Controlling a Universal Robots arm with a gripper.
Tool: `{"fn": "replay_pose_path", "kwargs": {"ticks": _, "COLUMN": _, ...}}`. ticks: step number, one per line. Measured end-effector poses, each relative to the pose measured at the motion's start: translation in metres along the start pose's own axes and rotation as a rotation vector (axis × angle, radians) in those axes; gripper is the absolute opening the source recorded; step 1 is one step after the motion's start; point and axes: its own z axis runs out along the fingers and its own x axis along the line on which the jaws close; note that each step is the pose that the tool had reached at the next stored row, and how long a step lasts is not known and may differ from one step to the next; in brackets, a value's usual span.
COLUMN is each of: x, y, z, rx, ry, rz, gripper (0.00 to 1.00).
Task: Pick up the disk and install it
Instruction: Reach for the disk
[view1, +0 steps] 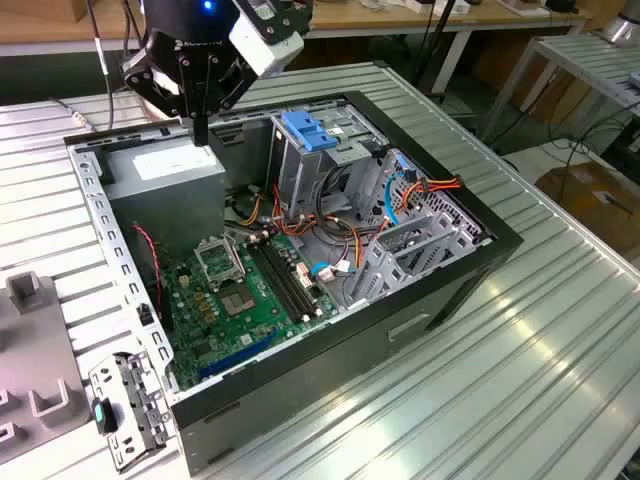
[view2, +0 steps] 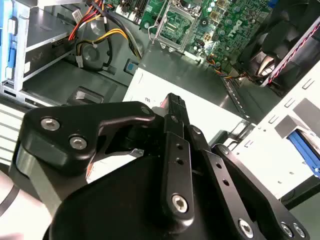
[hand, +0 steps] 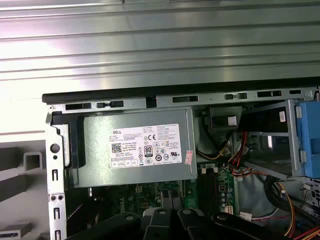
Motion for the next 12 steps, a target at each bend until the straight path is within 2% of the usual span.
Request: {"fn": "replay_pose_path", "kwargs": {"ticks": 12, "x": 0.0025, "y": -0.0002, "z": -0.0001, "rx": 0.0, "ry": 0.0, "rz": 0.0, "gripper": 0.11}}
